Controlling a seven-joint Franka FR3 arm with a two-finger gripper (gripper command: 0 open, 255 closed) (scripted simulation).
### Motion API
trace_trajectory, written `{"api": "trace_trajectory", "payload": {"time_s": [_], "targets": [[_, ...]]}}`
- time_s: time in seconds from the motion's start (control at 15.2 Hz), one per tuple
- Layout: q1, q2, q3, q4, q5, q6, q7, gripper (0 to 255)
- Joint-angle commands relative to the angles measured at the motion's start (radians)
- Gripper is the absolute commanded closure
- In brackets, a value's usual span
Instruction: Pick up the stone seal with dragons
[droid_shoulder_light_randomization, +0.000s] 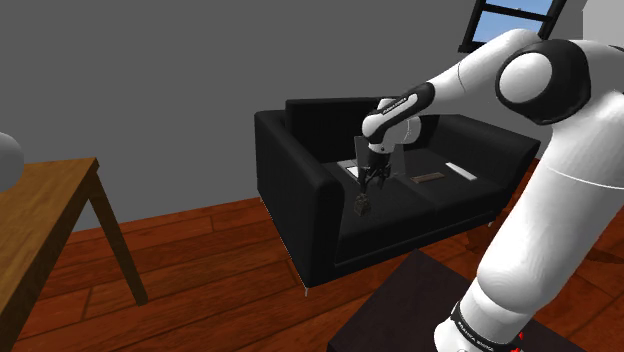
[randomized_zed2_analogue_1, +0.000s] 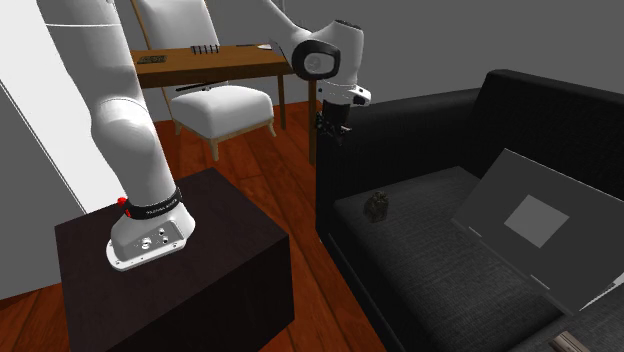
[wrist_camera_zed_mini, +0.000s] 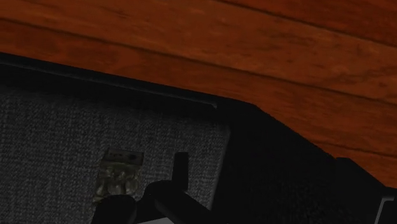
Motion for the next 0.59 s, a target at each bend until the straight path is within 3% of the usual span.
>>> {"api": "trace_trajectory", "payload": {"time_s": [0.0, 0.53], "targets": [[-0.012, 0.085, -0.008, 0.061, 0.033, 0.018, -0.039, 0], [-0.103, 0.394, 0.0, 0.315, 0.148, 0.05, -0.172, 0]]}}
